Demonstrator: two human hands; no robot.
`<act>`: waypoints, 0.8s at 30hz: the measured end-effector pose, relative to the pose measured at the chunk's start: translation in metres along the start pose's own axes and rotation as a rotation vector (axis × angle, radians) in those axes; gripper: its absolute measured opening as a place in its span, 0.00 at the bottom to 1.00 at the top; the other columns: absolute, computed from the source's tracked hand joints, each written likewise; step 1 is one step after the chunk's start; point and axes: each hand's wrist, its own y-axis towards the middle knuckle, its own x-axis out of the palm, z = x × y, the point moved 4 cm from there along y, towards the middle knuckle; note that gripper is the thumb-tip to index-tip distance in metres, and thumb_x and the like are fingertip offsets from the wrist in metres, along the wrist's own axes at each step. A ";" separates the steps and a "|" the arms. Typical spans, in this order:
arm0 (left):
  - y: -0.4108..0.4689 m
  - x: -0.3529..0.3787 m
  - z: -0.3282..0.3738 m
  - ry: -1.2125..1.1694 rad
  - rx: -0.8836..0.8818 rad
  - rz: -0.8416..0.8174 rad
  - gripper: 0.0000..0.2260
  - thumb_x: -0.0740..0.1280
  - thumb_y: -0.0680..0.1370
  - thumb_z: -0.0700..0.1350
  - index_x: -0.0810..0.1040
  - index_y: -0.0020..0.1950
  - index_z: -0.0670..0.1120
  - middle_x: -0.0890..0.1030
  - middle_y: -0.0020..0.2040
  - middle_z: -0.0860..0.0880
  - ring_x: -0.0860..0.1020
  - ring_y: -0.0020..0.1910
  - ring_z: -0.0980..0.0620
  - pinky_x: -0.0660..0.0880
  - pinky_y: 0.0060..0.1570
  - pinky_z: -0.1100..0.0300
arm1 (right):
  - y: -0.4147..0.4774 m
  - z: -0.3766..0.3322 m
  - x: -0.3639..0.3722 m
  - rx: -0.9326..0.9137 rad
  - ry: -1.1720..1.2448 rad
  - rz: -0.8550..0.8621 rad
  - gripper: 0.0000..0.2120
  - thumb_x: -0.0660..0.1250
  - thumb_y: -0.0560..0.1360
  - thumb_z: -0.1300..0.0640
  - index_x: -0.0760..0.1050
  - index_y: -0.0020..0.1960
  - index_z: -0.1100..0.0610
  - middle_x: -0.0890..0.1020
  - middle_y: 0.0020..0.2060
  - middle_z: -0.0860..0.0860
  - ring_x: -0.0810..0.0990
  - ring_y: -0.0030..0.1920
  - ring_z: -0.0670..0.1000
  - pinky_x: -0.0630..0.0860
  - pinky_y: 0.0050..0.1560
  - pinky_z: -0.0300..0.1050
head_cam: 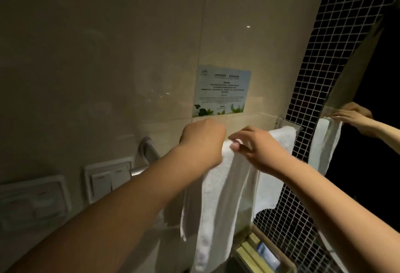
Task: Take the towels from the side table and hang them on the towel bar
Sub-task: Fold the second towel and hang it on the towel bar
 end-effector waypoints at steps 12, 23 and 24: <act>0.018 -0.021 -0.015 0.118 -0.128 0.128 0.09 0.65 0.79 0.36 0.80 0.55 0.46 0.80 0.49 0.45 0.76 0.43 0.43 0.69 0.39 0.54 | 0.033 -0.023 -0.018 -0.051 -0.300 0.344 0.14 0.60 0.70 0.56 0.85 0.37 0.50 0.82 0.38 0.49 0.75 0.41 0.58 0.64 0.42 0.49; 0.003 0.011 -0.007 0.102 -0.056 -0.031 0.15 0.62 0.83 0.55 0.76 0.45 0.45 0.74 0.38 0.48 0.74 0.37 0.47 0.68 0.33 0.55 | 0.006 -0.011 0.004 0.170 -0.039 0.273 0.13 0.63 0.79 0.58 0.77 0.63 0.54 0.85 0.46 0.57 0.82 0.47 0.61 0.78 0.44 0.54; 0.003 0.011 -0.005 0.125 -0.033 -0.040 0.18 0.61 0.82 0.60 0.73 0.43 0.46 0.71 0.37 0.48 0.74 0.38 0.47 0.68 0.33 0.55 | 0.004 -0.012 0.002 0.131 -0.045 0.279 0.12 0.61 0.81 0.54 0.78 0.60 0.54 0.85 0.44 0.58 0.81 0.46 0.61 0.77 0.44 0.54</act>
